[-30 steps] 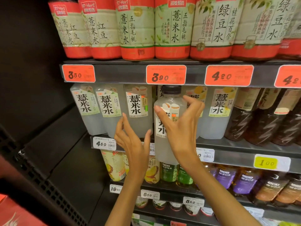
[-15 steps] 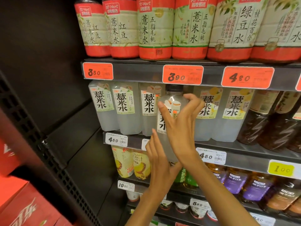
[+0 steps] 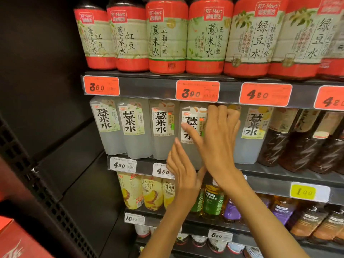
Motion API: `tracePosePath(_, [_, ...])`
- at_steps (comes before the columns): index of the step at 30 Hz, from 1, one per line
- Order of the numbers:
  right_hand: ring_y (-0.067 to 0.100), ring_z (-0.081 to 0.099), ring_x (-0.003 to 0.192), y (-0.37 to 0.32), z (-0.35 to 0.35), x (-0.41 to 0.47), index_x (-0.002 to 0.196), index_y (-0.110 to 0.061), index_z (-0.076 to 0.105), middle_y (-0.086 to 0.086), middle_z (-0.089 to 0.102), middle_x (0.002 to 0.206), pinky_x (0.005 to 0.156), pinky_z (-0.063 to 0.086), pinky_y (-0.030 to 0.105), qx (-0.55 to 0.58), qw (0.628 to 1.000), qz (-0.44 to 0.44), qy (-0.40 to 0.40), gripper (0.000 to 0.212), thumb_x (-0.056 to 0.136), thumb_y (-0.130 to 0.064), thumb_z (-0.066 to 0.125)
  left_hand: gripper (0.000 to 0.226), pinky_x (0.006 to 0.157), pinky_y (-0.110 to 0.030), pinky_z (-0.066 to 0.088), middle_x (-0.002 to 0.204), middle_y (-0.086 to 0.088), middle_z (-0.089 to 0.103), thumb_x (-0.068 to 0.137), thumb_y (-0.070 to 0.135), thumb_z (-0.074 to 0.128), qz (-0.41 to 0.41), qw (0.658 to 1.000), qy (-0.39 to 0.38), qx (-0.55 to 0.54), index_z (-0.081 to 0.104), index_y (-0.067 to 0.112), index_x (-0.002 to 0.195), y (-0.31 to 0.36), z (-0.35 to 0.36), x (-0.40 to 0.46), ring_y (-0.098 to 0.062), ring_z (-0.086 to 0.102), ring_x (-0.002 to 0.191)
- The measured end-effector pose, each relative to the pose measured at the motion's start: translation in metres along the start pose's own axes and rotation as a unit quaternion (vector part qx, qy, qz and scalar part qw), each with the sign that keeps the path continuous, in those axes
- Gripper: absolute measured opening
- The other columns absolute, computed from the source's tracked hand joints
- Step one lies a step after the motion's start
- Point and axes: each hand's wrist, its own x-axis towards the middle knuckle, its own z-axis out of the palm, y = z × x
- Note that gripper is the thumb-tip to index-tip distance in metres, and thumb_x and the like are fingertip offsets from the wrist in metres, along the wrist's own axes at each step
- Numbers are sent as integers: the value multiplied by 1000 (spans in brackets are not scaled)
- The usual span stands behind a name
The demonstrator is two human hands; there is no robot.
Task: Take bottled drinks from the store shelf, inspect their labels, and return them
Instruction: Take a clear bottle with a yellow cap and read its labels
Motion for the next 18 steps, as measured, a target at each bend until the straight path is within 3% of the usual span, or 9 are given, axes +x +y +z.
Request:
tracePosePath(3, [22,29,87,13,-2,0,98,1,55,17,54,93,71,24,33,-4,999,-40,-21,54,73,-42,77,97,92,-60,41,137,-35,35,74,40,70,-24,996,-2,80,12,-1,140,1,7,0,-45,41,119])
tracePosePath(6, [23,31,89,23,0,-2,111,1,51,16,56,100,73,24,32,-12,996,-66,-50,66,65,-32,85,88,96,-56,37,146,-17,17,79,47,60,-16,993,35,112,17,6,143,-5,4,2,-35,28,122])
tracePosePath(10, [25,32,90,27,6,-5,115,0,49,15,57,101,72,24,33,-32,996,-72,-53,67,65,-26,86,85,93,-53,36,144,-20,27,80,42,70,-2,989,45,139,27,7,145,-14,0,2,-34,34,115])
tracePosePath(14, [25,31,89,26,11,-7,114,1,56,17,58,104,73,27,32,-50,996,-63,-40,59,70,-26,84,87,86,-49,43,132,-7,24,76,32,76,-23,992,58,113,29,7,144,-8,2,6,-27,35,103])
tracePosePath(18, [30,37,105,36,5,-15,127,4,51,24,56,124,86,34,37,-51,995,-80,32,59,80,-23,76,86,83,-47,46,128,-9,28,75,30,79,-38,990,68,117,33,2,143,-1,7,6,-25,37,100])
